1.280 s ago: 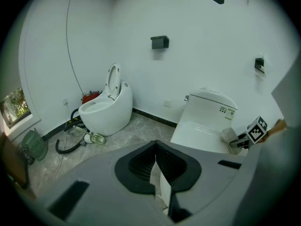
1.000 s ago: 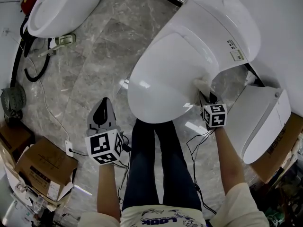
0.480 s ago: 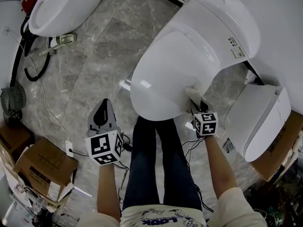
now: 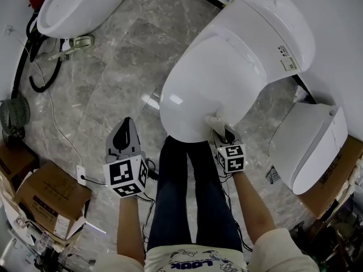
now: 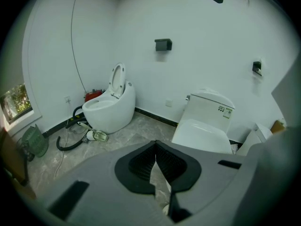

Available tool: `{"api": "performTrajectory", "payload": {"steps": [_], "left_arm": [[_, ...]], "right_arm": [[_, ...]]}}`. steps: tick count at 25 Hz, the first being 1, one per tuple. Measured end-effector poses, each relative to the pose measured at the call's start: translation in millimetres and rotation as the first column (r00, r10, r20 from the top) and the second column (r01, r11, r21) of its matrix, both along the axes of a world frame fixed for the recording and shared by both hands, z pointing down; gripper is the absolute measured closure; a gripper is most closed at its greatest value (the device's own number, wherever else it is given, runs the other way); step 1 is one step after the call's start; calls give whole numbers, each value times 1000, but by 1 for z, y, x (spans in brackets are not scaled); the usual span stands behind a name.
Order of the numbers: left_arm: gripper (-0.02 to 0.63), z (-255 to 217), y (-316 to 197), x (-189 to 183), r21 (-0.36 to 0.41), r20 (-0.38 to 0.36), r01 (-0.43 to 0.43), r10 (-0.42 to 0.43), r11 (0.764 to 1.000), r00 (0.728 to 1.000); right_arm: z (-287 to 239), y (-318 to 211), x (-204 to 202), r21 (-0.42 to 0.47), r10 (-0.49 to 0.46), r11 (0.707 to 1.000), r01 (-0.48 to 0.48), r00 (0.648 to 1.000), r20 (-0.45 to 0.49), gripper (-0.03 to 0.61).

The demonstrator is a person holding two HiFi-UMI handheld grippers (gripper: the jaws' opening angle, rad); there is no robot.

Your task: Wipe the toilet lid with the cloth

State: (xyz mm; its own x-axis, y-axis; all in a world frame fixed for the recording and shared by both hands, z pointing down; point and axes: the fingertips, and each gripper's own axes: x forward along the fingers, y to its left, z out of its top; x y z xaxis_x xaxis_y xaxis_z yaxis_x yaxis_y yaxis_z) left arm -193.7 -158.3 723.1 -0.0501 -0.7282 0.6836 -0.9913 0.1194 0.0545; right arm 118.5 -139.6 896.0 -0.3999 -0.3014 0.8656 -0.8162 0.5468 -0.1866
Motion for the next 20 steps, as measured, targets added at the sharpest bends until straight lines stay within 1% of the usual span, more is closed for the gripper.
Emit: {"api": "performTrajectory", "payload": {"steps": [6, 17, 20], "left_arm": [[606, 1, 10, -6, -5, 2, 15, -15, 1000, 1000], [604, 2, 19, -18, -11, 4, 46, -46, 999, 999], [606, 2, 19, -21, -9, 4, 52, -52, 999, 999]], "right_arm": [[1, 15, -21, -21, 21, 1000, -20, 999, 28, 476], [2, 46, -82, -61, -90, 994, 95, 992, 90, 476], [3, 51, -90, -65, -112, 991, 119, 989, 95, 476]]}}
